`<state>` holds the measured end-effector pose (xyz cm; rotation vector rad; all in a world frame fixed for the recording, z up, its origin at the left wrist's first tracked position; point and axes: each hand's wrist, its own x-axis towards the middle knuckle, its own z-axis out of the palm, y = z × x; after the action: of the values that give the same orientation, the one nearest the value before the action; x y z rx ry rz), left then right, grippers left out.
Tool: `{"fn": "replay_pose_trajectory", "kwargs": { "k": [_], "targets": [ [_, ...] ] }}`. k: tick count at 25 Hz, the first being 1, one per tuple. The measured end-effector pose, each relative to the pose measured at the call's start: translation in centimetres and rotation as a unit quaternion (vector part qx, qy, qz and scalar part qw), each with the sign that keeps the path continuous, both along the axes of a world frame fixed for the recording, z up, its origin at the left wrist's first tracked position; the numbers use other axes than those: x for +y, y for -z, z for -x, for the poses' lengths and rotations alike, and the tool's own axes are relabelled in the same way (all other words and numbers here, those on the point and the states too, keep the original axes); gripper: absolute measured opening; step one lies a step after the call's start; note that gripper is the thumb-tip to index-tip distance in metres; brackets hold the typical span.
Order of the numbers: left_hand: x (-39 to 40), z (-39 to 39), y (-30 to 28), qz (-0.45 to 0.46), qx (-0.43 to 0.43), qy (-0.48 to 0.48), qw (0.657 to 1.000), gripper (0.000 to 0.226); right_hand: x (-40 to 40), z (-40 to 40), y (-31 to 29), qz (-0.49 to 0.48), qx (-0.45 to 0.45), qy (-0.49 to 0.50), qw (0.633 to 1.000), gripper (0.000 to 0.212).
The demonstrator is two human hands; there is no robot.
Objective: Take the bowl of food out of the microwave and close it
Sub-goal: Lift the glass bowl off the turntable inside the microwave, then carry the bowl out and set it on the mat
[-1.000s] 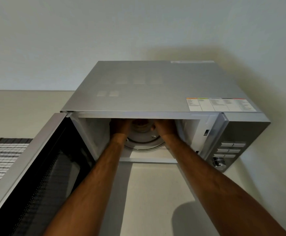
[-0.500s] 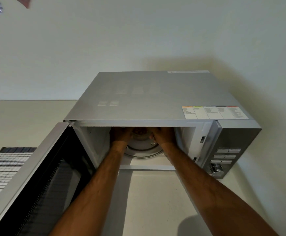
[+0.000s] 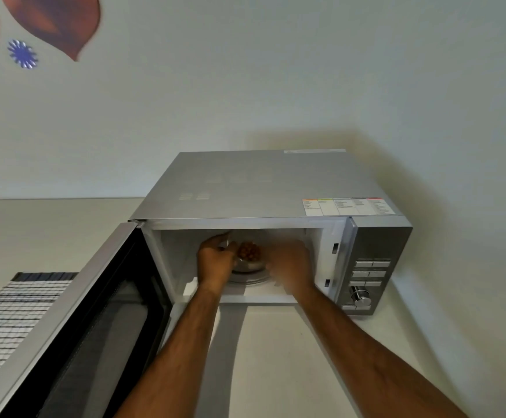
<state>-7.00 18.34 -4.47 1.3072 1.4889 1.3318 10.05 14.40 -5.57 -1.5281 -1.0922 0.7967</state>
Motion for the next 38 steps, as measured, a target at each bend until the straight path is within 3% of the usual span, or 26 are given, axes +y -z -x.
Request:
{"fn": "replay_pose_trajectory", "kwargs": {
  "k": [5,10,19,24,33,38],
  "targets": [
    [-5.0,0.8,-0.6,-0.002,0.011,-0.002,1.000,0.029,-4.7,0.5,-0.8,-0.036,-0.023,-0.016,0.999,0.020],
    [-11.2,1.8,-1.3,-0.009,0.005,-0.003,1.000,0.039,-10.3,1.5,-1.8,-0.009,-0.023,-0.005,1.000,0.005],
    [-22.4,3.5,-1.4,-0.003,0.046,0.017,0.999,0.038,-21.5,2.6,-1.6,0.016,-0.012,0.009,1.000,0.014],
    [-28.6,4.2,-1.4,-0.003,0.034,0.023,0.999,0.036,-27.1,3.0,-1.5,0.019,-0.054,0.014,0.998,0.018],
    [-39.4,9.3,-0.6,0.002,0.046,0.032,0.998,0.038,-35.9,6.5,-2.0,0.029,-0.157,-0.063,0.985,0.021],
    [-43.4,13.6,-0.8,0.014,0.058,0.036,0.998,0.039,-39.3,9.9,-2.5,0.065,-0.159,-0.129,0.977,0.024]
  ]
}}
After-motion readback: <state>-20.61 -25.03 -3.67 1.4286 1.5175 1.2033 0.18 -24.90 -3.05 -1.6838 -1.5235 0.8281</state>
